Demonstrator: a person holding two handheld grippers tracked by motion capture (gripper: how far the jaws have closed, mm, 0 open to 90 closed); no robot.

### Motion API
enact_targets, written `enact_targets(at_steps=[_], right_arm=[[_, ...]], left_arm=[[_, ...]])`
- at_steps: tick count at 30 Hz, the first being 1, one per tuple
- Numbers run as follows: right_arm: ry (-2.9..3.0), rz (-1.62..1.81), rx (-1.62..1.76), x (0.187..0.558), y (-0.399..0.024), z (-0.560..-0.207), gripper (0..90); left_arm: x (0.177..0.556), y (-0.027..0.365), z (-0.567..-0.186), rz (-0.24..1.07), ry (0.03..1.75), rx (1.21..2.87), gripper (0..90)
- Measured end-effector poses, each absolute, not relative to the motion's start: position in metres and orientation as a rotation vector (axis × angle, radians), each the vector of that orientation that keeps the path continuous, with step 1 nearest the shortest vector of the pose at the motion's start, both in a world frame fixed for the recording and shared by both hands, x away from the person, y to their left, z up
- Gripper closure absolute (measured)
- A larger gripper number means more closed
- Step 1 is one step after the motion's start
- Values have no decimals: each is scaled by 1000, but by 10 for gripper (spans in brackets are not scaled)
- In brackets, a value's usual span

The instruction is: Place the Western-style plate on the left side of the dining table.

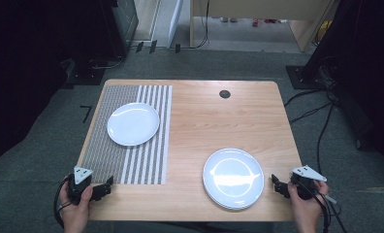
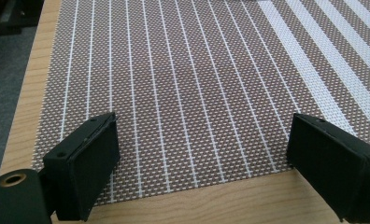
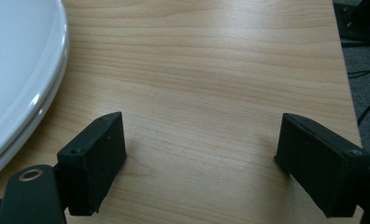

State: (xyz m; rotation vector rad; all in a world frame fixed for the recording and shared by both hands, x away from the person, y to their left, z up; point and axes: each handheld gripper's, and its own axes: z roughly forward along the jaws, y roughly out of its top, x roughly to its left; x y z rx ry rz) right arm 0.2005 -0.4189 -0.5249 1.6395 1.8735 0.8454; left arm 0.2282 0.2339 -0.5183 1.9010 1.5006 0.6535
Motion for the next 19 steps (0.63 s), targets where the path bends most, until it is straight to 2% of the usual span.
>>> enact_targets(at_steps=[19], right_arm=[[1877, 849, 1643, 201, -419, -525, 144]], left_arm=[[229, 236, -518, 655, 1519, 1894, 72]])
